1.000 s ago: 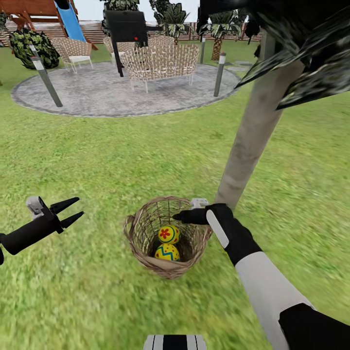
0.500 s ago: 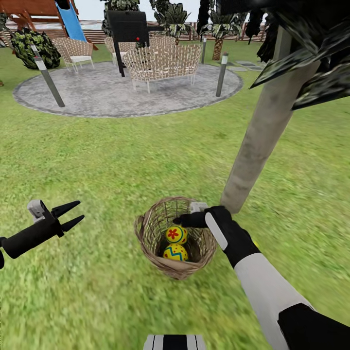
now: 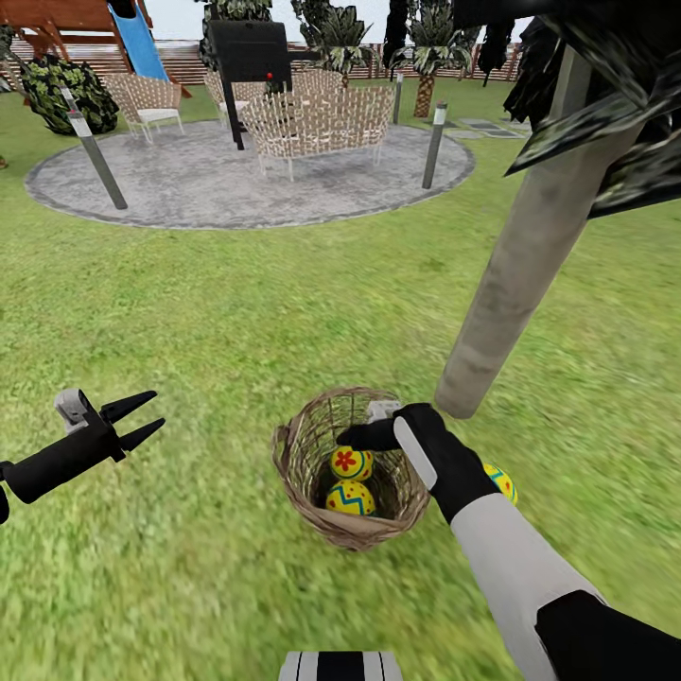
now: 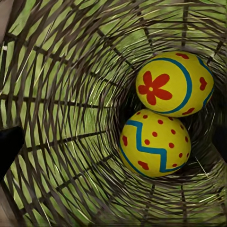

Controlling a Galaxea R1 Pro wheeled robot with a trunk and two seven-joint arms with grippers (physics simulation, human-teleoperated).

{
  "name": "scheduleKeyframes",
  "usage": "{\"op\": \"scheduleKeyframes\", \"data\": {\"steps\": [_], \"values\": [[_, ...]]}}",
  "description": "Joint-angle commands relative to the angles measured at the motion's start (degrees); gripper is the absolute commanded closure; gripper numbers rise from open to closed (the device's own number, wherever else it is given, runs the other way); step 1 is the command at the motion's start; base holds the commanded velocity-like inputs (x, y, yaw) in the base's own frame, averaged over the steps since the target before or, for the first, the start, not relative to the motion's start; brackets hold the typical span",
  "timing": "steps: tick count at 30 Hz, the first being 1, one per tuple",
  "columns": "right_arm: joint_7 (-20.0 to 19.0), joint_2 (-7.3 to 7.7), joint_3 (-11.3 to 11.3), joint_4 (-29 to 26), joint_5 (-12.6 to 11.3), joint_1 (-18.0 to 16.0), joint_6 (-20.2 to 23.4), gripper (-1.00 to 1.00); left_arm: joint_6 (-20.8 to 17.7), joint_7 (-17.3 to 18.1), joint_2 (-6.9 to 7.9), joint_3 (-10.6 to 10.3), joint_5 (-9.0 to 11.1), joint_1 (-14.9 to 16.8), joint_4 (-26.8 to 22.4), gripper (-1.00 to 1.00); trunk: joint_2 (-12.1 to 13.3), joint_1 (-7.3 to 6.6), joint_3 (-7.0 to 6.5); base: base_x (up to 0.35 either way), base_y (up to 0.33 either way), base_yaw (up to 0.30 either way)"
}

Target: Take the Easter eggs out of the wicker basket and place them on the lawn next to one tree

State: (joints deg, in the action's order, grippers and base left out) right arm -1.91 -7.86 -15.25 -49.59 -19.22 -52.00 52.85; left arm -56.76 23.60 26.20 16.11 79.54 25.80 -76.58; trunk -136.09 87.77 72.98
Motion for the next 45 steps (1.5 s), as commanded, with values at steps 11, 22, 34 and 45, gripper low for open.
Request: {"op": "scheduleKeyframes", "data": {"steps": [11,22,34,45], "values": [[12.4,-1.11,-0.1,4.3,0.0,0.0,1.3,-1.00,-0.3,0.4,0.07,0.1,-0.2,0.0,0.0,-1.00,-1.2,0.65,0.58,0.030,0.019,0.000],[12.7,-1.37,-0.1,11.1,0.1,-0.3,-0.6,-1.00,-0.3,0.4,0.30,0.1,-0.3,0.0,-0.1,-1.00,-5.6,3.07,2.55,0.000,0.000,0.000],[12.2,-1.37,-0.1,11.2,0.1,-0.5,-1.8,-1.00,-0.3,0.4,0.32,0.1,-0.3,0.0,-0.1,-1.00,-7.3,4.11,5.05,0.000,0.000,0.000],[12.3,-2.14,-0.3,13.6,0.0,-1.5,-1.9,-1.00,-0.3,0.4,0.25,0.0,-0.3,0.0,-0.1,-1.00,-7.4,4.40,7.49,0.000,0.000,0.000]]}}
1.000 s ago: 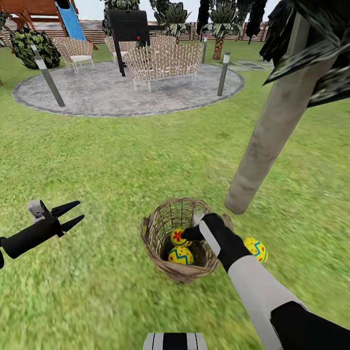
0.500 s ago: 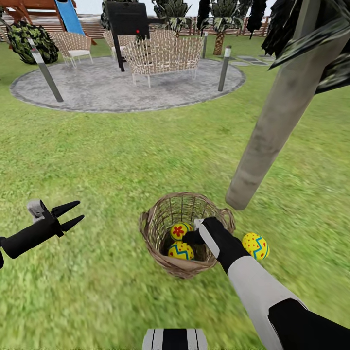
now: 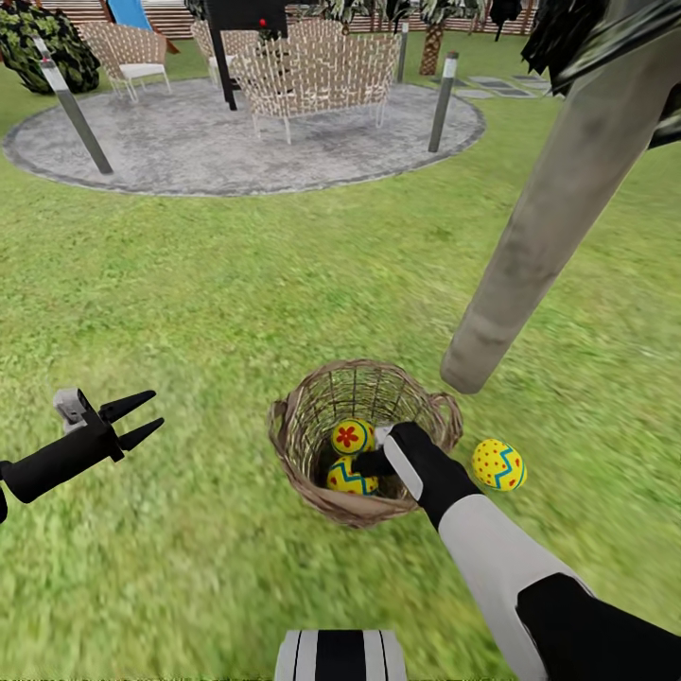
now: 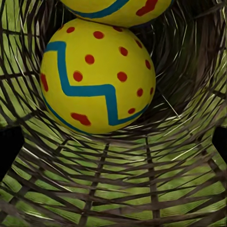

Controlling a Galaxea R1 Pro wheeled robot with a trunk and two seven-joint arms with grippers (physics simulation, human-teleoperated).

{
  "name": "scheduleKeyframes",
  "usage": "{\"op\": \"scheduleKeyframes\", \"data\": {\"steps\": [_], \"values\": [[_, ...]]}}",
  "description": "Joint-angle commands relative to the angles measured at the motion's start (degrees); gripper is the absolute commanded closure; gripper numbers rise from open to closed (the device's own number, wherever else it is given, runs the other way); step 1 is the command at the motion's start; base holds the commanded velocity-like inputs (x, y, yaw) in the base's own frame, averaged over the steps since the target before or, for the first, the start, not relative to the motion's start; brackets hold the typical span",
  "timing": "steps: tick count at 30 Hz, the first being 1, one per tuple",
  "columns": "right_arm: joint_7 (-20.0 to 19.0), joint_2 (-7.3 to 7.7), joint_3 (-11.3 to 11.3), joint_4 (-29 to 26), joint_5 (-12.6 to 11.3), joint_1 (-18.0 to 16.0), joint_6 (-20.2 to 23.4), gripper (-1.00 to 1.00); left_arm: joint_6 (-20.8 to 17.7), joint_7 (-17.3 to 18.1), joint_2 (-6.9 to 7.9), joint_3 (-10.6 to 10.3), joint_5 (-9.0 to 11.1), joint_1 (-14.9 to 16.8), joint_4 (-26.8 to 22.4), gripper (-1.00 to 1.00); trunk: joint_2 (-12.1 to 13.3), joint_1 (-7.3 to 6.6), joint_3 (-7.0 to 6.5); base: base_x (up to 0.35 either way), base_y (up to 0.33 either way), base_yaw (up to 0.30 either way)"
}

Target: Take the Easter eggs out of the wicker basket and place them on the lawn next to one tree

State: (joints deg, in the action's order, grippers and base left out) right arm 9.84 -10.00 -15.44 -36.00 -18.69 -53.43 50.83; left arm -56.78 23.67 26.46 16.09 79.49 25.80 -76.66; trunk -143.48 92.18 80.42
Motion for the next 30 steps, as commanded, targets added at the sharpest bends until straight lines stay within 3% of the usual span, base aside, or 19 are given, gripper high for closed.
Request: {"op": "scheduleKeyframes", "data": {"steps": [1,24,30], "values": [[0.5,0.00,-0.1,0.7,-0.5,-0.4,0.1,-1.00,-0.3,0.3,0.00,0.1,-0.2,0.0,0.0,-1.00,0.0,0.01,0.27,0.000,0.000,0.000],[0.0,0.00,0.0,1.6,-0.5,-1.0,-1.1,-1.00,-0.3,0.3,-0.09,0.1,-0.1,0.0,0.1,-1.00,0.0,0.01,0.27,0.085,0.000,0.000],[-4.1,0.00,-0.1,1.7,-0.5,-1.0,-1.1,-1.00,-0.3,0.3,-0.09,0.1,-0.1,0.0,0.1,-1.00,-0.1,0.11,1.15,0.000,0.000,0.000]]}}
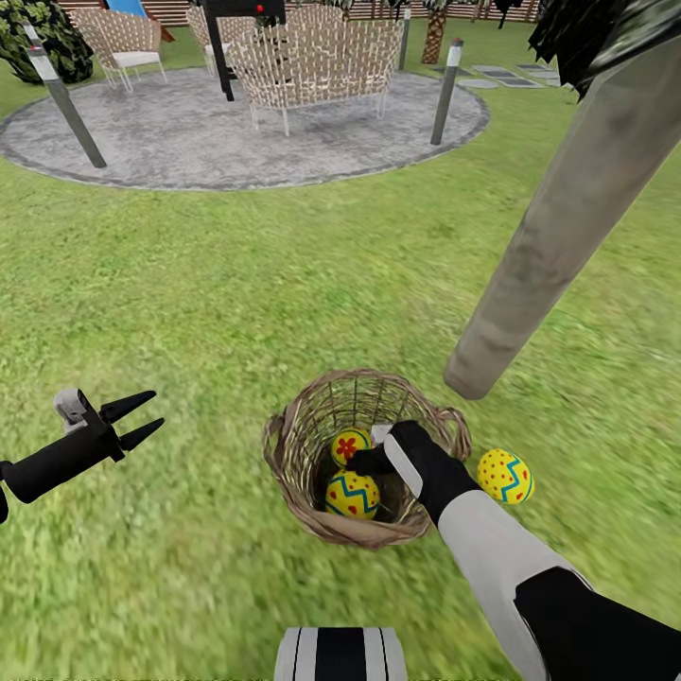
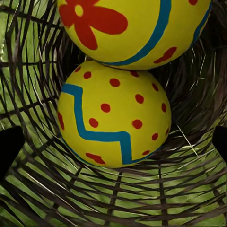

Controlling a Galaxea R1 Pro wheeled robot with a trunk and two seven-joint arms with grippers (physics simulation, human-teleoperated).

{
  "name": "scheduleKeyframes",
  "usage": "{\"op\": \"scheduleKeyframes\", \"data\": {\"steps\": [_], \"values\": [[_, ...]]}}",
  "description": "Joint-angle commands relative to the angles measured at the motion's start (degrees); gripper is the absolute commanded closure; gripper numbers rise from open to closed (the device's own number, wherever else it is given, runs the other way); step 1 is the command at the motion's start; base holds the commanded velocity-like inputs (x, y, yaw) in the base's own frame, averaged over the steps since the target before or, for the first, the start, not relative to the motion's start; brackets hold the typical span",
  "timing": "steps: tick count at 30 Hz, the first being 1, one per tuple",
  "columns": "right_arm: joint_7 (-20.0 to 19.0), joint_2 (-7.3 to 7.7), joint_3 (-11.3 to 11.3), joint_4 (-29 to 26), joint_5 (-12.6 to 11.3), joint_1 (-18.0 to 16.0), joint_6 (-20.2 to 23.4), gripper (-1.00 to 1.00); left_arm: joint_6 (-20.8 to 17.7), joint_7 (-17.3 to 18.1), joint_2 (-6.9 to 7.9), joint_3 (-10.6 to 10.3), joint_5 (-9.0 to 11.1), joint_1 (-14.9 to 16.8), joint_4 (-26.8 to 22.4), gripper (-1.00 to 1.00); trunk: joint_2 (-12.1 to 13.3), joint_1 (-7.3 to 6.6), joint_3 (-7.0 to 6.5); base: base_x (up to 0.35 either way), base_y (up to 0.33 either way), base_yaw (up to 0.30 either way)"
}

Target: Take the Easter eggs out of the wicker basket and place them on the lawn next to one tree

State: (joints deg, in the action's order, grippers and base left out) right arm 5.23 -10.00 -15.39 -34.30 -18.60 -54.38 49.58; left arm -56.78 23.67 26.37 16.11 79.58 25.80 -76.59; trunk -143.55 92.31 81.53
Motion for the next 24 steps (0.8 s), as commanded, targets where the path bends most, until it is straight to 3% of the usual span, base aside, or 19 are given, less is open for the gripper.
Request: {"op": "scheduleKeyframes", "data": {"steps": [1,17,21,24], "values": [[0.2,0.00,-0.1,0.0,-0.6,0.0,0.2,-1.00,-0.3,0.3,0.00,0.1,-0.2,0.0,0.0,-1.00,0.0,0.01,0.27,0.000,0.000,0.000],[-1.0,0.00,-0.2,0.0,-0.3,0.0,0.0,-1.00,-0.3,0.3,0.00,0.1,-0.2,0.0,0.0,-1.00,-0.2,0.27,2.48,0.000,0.000,0.000],[-0.8,0.00,-0.2,0.0,-0.2,0.0,-4.0,-1.00,-0.3,0.3,-0.06,0.1,-0.2,0.0,0.0,-1.00,-0.2,0.32,2.92,0.000,0.000,0.000],[-1.2,0.01,-0.5,-0.3,-0.5,0.0,-4.6,-1.00,-0.4,0.4,-0.13,0.1,-0.1,0.0,0.0,-1.00,-0.2,0.35,3.15,0.000,0.000,0.000]]}}
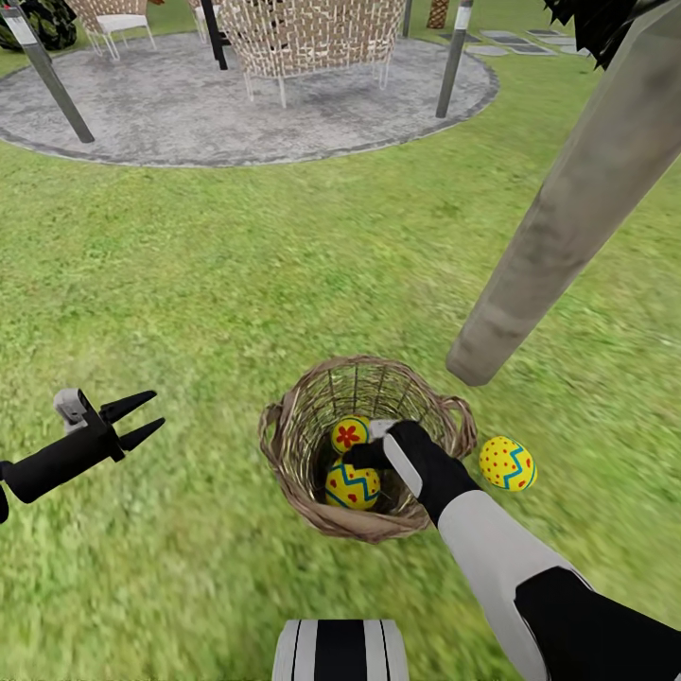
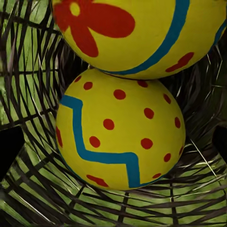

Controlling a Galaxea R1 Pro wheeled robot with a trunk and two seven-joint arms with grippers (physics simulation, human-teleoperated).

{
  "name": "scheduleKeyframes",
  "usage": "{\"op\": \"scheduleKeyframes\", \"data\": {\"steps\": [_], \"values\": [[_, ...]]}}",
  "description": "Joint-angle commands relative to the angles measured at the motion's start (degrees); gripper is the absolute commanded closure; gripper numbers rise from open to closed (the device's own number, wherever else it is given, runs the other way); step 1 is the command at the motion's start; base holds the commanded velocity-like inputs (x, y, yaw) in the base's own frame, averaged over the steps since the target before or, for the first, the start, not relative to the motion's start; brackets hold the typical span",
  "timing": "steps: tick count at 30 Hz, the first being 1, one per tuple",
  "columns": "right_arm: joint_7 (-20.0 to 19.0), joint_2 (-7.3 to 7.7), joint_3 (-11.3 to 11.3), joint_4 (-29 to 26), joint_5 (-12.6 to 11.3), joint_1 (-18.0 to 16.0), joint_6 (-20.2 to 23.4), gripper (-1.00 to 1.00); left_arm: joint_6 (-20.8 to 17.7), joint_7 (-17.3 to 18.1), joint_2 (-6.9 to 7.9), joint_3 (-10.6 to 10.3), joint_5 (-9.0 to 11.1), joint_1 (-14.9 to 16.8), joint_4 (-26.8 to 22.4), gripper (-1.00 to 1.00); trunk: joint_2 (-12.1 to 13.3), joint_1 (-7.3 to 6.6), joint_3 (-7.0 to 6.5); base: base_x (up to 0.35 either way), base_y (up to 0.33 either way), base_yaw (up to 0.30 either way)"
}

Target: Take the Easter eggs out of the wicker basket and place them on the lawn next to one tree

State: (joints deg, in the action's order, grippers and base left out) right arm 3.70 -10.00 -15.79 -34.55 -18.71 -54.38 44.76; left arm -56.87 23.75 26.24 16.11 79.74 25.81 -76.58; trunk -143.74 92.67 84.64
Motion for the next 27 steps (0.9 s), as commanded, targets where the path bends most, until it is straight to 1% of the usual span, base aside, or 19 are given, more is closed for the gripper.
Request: {"op": "scheduleKeyframes", "data": {"steps": [1,4,8,10,12,13,21,22,23,25,27], "values": [[0.3,0.00,-0.5,-0.2,-0.6,-0.2,0.5,-1.00,-0.3,0.4,0.17,0.0,-0.3,-0.2,0.0,-1.00,0.0,-0.01,0.04,0.000,0.000,0.000],[0.5,0.00,-0.3,0.3,-0.8,-0.3,1.5,-1.00,-0.3,0.4,0.32,0.0,-0.3,-0.4,-0.1,-1.00,0.0,-0.01,0.04,0.000,0.000,0.000],[1.0,0.00,-0.1,0.9,-2.1,-0.4,2.8,-1.00,-0.3,0.4,0.39,0.0,-0.3,-0.6,-0.1,-1.00,0.0,-0.01,0.04,0.000,0.000,0.000],[1.2,0.03,-0.1,1.2,-2.7,-0.5,3.4,-1.00,-0.3,0.4,0.39,0.0,-0.3,-0.7,-0.1,-1.00,0.0,0.04,0.48,0.000,0.000,0.000],[1.3,0.06,-0.1,1.3,-3.3,-0.5,4.1,-1.00,-0.3,0.4,0.39,0.0,-0.3,-0.7,-0.1,-1.00,0.0,0.04,0.48,0.000,0.000,0.000],[1.3,0.06,-0.1,1.2,-3.7,-0.5,4.4,-1.00,-0.3,0.4,0.39,0.0,-0.3,-0.7,-0.1,-1.00,-0.1,0.07,0.70,0.000,0.000,0.000],[1.2,0.07,-0.1,0.6,-6.3,-0.5,6.9,-1.00,-0.3,0.4,0.39,0.0,-0.3,-0.7,-0.1,-1.00,-0.1,0.07,0.70,0.000,0.000,0.000],[1.2,0.07,-0.1,0.4,-6.6,-0.5,7.3,-1.00,-0.3,0.4,0.39,0.0,-0.3,-0.7,-0.1,-1.00,-0.1,0.09,0.92,0.000,0.000,0.000],[1.2,0.05,-0.2,-0.1,-6.6,-0.5,9.4,-1.00,-0.3,0.4,0.39,0.0,-0.3,-0.7,-0.1,-1.00,-0.1,0.12,1.14,0.000,0.000,0.000],[1.3,0.02,-0.2,-0.8,-6.5,-0.5,9.4,-1.00,-0.3,0.4,0.39,0.0,-0.3,-0.7,-0.1,-1.00,-0.1,0.12,1.14,0.000,0.000,0.000],[1.4,0.04,-0.8,-1.8,-6.4,-0.5,9.4,-1.00,-0.3,0.4,0.39,0.0,-0.3,-0.7,-0.1,-1.00,-0.1,0.12,1.14,0.000,0.000,0.000]]}}
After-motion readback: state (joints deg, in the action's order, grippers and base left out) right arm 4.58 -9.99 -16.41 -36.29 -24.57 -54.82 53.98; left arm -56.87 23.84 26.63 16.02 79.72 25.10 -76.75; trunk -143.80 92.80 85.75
